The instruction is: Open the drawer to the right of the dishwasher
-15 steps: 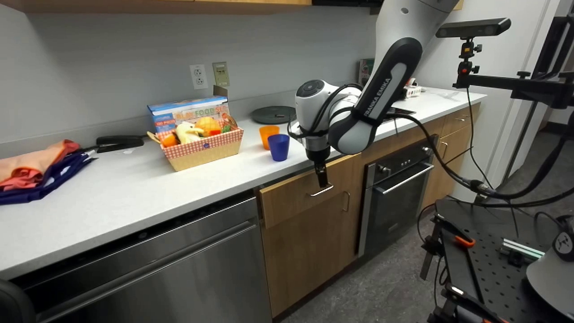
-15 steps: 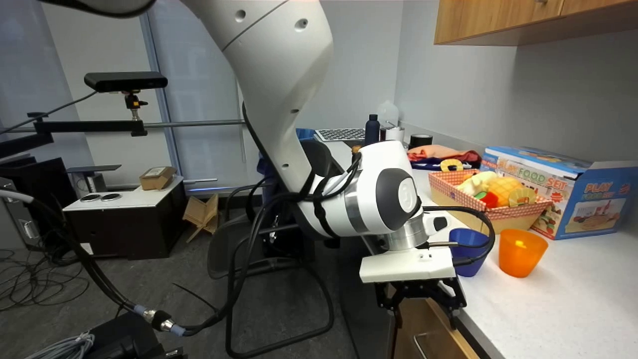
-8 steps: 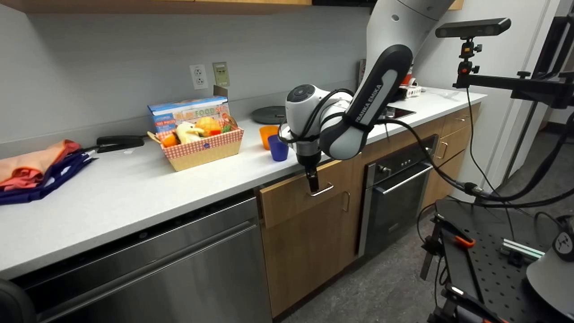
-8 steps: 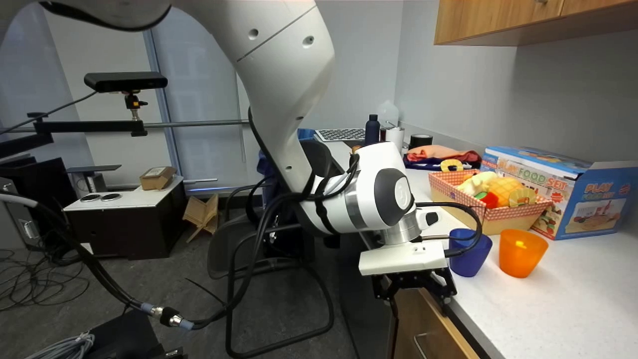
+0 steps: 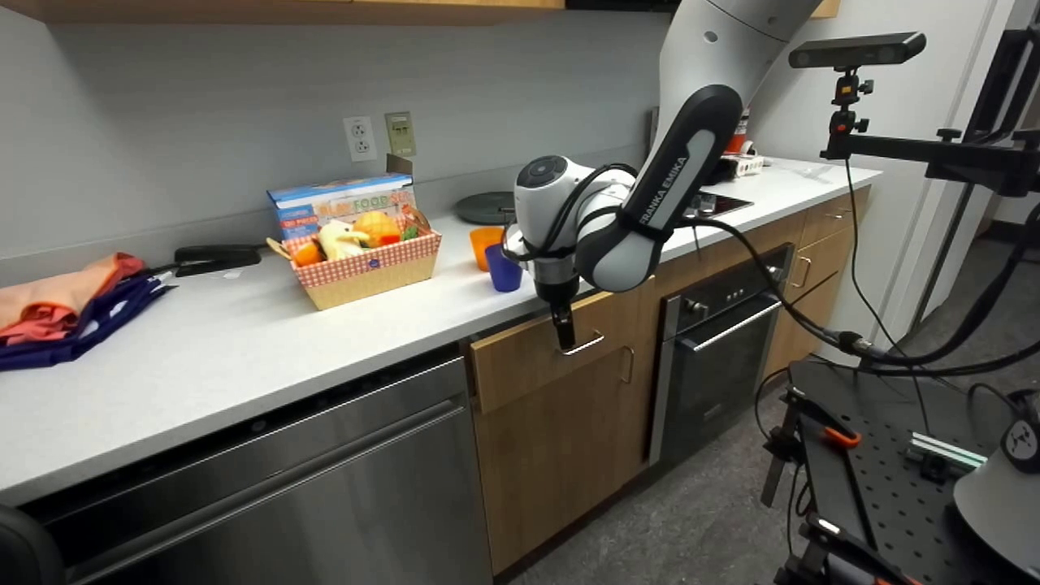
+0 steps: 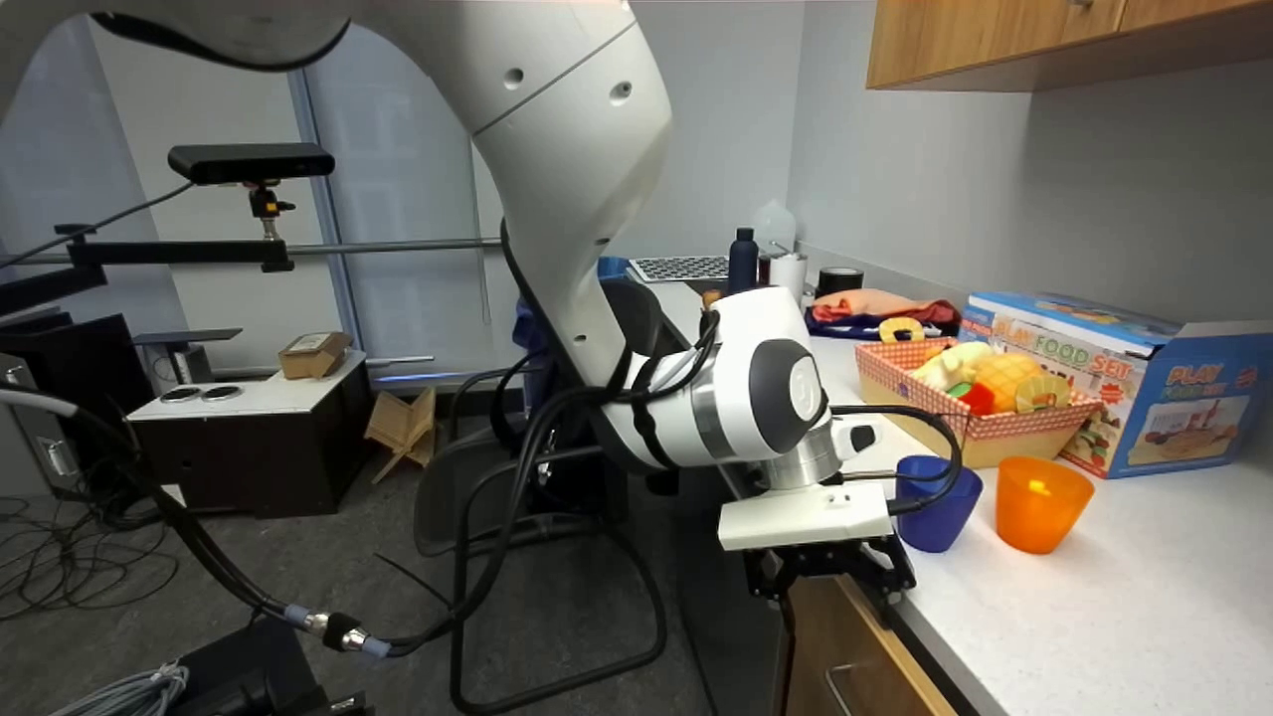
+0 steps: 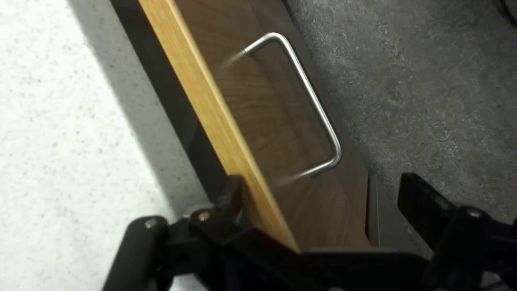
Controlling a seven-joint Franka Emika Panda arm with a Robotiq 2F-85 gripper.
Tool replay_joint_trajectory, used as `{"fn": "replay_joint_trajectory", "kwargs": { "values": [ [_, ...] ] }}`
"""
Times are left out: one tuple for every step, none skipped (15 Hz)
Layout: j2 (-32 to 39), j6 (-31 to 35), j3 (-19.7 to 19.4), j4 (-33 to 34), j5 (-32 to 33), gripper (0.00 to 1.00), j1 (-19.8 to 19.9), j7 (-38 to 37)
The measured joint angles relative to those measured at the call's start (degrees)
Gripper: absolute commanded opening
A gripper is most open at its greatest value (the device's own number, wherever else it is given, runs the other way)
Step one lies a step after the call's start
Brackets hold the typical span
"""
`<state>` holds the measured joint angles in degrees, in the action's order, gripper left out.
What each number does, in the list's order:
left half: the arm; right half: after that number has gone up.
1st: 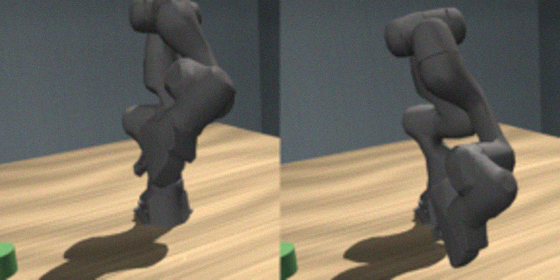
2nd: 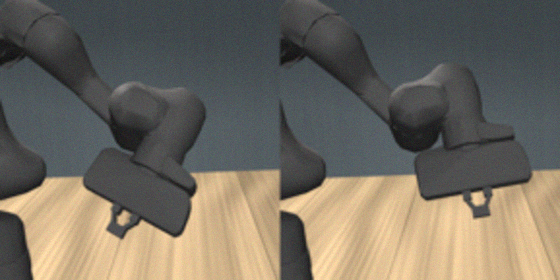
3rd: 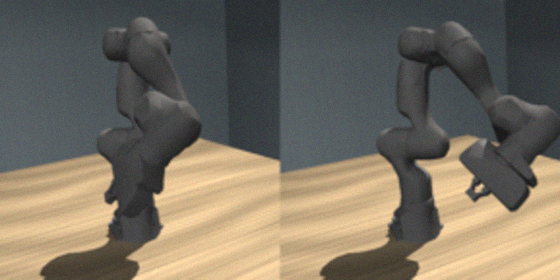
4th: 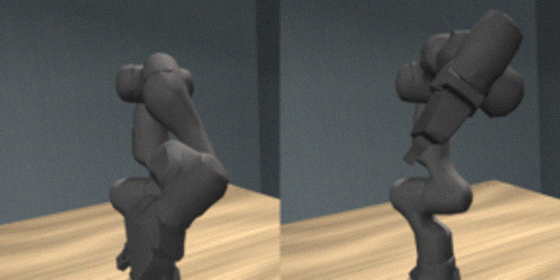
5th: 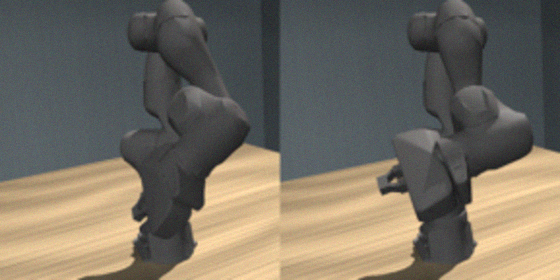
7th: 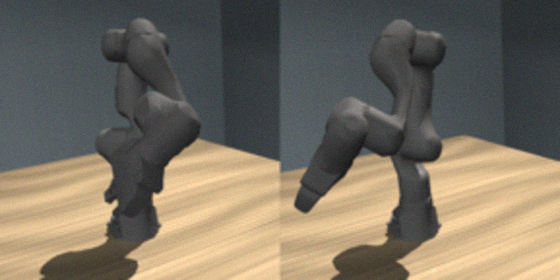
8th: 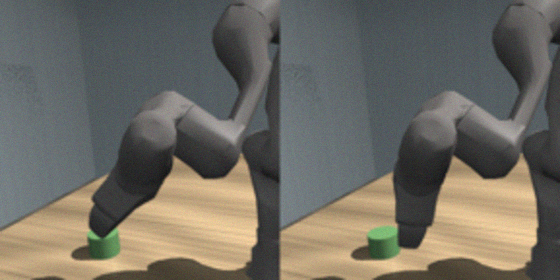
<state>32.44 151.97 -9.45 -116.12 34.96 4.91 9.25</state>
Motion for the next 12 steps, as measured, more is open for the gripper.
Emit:
{"fn": "replay_joint_trajectory", "kwargs": {
  "values": [
    [0.1,-0.2,-0.1,0.1,0.1,1.0,-0.1,0.0],
    [0.1,-0.5,-0.1,0.2,0.3,1.0,-0.3,0.0],
    [0.2,-0.7,-0.1,0.3,0.3,1.0,-0.3,0.0],
    [0.2,-0.8,-0.1,0.4,0.3,1.0,-0.3,0.0],
    [0.2,-0.9,0.0,0.4,0.0,1.0,-0.3,0.0],
    [0.2,-0.9,0.2,0.5,-0.7,1.0,-0.1,0.3],
    [0.2,-0.9,0.4,0.6,-1.8,1.0,0.1,0.9],
    [0.1,-0.9,0.8,0.7,-3.2,1.0,0.5,1.7],
    [0.0,-0.9,1.3,0.8,-4.8,1.0,0.9,2.7],
    [-0.1,-0.9,2.0,0.9,-6.8,1.0,1.5,3.9],
    [-0.2,-0.9,2.8,1.0,-8.9,1.0,2.2,5.3],
    [-0.3,-0.9,3.7,1.0,-10.9,1.0,2.9,6.6]
  ]
}}
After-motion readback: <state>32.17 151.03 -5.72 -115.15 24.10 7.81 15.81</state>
